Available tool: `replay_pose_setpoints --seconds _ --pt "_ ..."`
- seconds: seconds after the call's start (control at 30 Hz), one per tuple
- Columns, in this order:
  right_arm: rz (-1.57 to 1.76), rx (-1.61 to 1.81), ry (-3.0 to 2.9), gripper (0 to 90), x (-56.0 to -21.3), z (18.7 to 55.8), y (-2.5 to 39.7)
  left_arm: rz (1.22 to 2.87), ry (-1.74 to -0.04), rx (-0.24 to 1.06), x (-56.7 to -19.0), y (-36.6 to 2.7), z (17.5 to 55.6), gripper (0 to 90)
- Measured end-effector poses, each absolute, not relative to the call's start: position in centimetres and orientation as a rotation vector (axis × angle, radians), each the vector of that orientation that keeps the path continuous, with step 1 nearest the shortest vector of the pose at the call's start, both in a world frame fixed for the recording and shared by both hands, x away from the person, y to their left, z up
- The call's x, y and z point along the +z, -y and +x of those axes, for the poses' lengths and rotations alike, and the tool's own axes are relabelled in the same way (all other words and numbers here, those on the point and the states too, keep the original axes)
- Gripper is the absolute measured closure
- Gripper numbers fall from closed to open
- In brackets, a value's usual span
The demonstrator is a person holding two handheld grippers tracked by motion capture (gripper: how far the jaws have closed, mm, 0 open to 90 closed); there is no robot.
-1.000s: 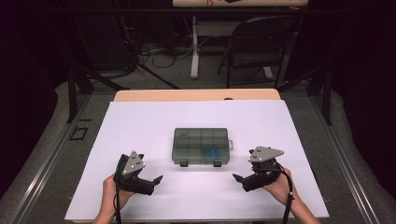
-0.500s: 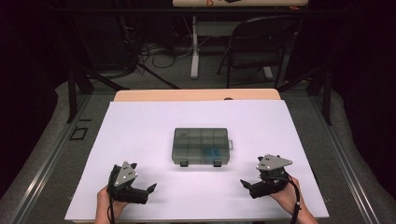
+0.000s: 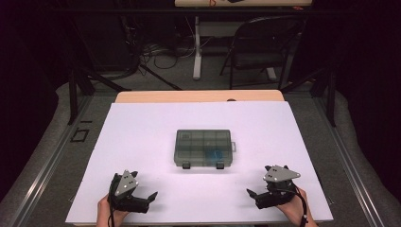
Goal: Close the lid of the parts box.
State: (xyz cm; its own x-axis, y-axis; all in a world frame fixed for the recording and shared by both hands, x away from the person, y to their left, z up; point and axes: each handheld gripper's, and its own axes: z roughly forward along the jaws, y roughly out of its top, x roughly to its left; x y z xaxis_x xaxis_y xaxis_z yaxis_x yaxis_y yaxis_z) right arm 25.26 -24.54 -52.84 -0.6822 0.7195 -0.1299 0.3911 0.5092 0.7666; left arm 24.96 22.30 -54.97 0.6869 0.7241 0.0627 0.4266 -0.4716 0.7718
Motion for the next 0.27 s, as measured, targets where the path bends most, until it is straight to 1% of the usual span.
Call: replay_pose_setpoints --seconds 0.27 --pt "0.910 1.035 -2.315 0.0 -52.94 25.30 24.39 2.134 -0.877 0.493 -54.98 -22.23 25.13 0.0"
